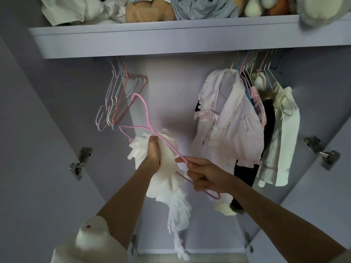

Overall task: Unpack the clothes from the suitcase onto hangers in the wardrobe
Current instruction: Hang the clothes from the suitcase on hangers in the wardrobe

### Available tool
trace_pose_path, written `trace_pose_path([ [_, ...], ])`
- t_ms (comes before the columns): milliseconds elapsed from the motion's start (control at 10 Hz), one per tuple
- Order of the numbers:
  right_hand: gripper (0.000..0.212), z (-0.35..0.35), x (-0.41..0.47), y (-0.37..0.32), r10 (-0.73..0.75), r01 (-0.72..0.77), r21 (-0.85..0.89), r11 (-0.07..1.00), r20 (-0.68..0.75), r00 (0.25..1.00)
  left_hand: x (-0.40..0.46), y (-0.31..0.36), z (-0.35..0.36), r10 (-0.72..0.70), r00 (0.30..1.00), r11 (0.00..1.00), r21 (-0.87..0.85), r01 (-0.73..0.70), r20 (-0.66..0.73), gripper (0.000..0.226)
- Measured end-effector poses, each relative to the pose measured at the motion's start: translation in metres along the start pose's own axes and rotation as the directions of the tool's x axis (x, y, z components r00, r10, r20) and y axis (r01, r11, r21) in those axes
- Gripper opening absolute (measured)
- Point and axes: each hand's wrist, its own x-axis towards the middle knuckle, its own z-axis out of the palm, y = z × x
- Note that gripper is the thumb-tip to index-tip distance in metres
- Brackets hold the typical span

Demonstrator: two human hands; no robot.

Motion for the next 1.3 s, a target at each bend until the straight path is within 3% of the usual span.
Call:
trace_pose_path([
  [100, 0.03, -0.002, 0.0, -0.003, -0.01, 0.009, -0.028, 1.0, -0.043, 0.999, 0.014, -0.027, -0.01, -0.029, 0.986, 0.199, 0.967, -0.157, 0.166, 0.035],
  [200, 0.031, -0.009, -0.002, -0.003, -0.027, 0.024, -0.055, 0.998, -0.059, 0.998, 0.019, -0.04, -0.022, 0.062, 0.935, -0.382, 0.874, -0.302, 0.35, 0.032],
  [300, 0.029, -0.012, -0.004, -0.005, -0.055, 0.048, -0.085, 0.995, -0.077, 0.996, 0.016, -0.036, -0.03, 0.387, 0.849, -0.014, 0.923, -0.385, 0.36, 0.03],
  [400, 0.03, -0.013, -0.003, -0.008, -0.095, 0.084, -0.117, 0.99, -0.097, 0.991, 0.013, -0.03, -0.037, 0.72, 0.652, 0.062, 0.914, -0.401, 0.238, 0.033],
  [500, 0.031, -0.014, -0.001, -0.009, -0.108, 0.094, -0.12, 0.988, -0.112, 0.988, 0.01, -0.028, -0.043, 0.659, 0.728, 0.386, 0.916, -0.108, -0.192, 0.053],
  [600, 0.032, -0.014, -0.001, -0.01, -0.108, 0.094, -0.118, 0.989, -0.115, 0.987, 0.017, -0.034, -0.051, 0.148, 0.948, 0.815, 0.578, 0.045, -0.283, 0.096],
  [700, 0.032, -0.015, -0.002, -0.011, -0.113, 0.103, -0.099, 0.99, -0.103, 0.988, 0.011, -0.05, -0.054, -0.021, 0.997, 0.878, 0.475, 0.054, -0.075, 0.118],
  [800, 0.032, -0.02, -0.005, -0.011, -0.113, 0.1, -0.101, 0.99, -0.126, 0.986, 0.011, -0.053, -0.054, -0.048, 0.999, 0.858, 0.511, 0.044, -0.005, 0.078],
  [900, 0.029, -0.03, -0.008, -0.006, -0.12, 0.079, -0.212, 0.974, -0.188, 0.975, 0.015, -0.039, -0.044, 0.049, 0.999, 0.809, 0.587, -0.026, -0.023, 0.034],
  [1000, 0.026, -0.032, -0.012, -0.002, -0.14, 0.001, -0.419, 0.908, -0.302, 0.943, 0.022, -0.014, -0.031, 0.048, 0.998, 0.904, 0.426, -0.023, -0.047, 0.03],
  [1100, 0.034, -0.027, -0.011, -0.001, -0.247, -0.025, -0.621, 0.783, -0.349, 0.904, 0.023, 0.004, -0.025, -0.101, 0.993, 0.961, 0.263, 0.082, 0.06, 0.026],
  [1200, 0.043, -0.027, -0.009, 0.005, -0.444, -0.022, -0.798, 0.602, -0.358, 0.821, 0.012, 0.013, -0.023, -0.204, 0.954, 0.969, 0.184, 0.165, 0.219, 0.032],
  [1300, 0.048, -0.028, -0.004, 0.007, -0.559, 0.017, -0.822, 0.57, -0.372, 0.741, 0.0, 0.02, -0.023, -0.254, 0.897, 0.959, 0.213, 0.186, 0.362, 0.032],
])
